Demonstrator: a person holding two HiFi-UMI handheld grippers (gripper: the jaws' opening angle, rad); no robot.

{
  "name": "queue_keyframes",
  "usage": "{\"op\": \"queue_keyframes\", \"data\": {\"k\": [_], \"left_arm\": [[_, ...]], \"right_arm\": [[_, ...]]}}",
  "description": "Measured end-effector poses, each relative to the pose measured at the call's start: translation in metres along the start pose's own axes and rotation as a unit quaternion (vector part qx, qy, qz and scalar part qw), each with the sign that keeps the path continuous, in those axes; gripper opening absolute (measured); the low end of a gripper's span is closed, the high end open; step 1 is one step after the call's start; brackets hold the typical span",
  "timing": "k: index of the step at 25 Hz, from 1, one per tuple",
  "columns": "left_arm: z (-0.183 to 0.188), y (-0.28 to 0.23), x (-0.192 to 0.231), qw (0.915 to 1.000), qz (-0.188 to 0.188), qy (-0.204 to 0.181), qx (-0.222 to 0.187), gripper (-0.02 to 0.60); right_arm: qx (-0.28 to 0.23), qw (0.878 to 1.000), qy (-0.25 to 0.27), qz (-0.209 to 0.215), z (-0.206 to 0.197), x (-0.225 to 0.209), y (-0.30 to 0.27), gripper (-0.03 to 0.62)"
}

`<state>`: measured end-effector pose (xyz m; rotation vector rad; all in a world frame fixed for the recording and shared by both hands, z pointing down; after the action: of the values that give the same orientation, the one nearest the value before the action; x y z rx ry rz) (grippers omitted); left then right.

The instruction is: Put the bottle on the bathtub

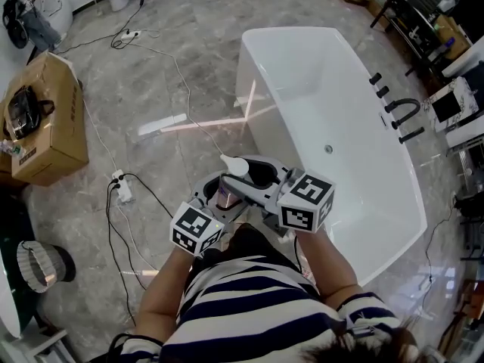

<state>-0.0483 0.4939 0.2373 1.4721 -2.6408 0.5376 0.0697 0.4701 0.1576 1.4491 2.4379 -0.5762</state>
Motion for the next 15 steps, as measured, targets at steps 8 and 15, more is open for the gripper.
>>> {"op": "queue_keyframes", "data": {"k": [8, 15], "left_arm": [[0.018, -0.024, 0.034, 0.9995, 0.028, -0.008, -0.010, 0.337], [0.030, -0.054, 0.058, 0.9992, 0.040, -0.004, -0.009, 0.337]], "right_arm": [[0.007, 0.999, 0.024, 0.031, 0.025, -0.039, -0.018, 0.193], [0.017, 0.998, 0.036, 0.041, 0.041, -0.075, -0.026, 0.193]]}}
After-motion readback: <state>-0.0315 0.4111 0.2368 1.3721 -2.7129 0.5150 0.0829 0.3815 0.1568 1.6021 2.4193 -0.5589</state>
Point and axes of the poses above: the fingertips, and each gripper's own axes: y backward along the fingers, x to its left, z out of its top, the point moved 9 cm from there along y, backward along the fingers, and after that the axes turned 1 degree about y, right-handed, at the moved point
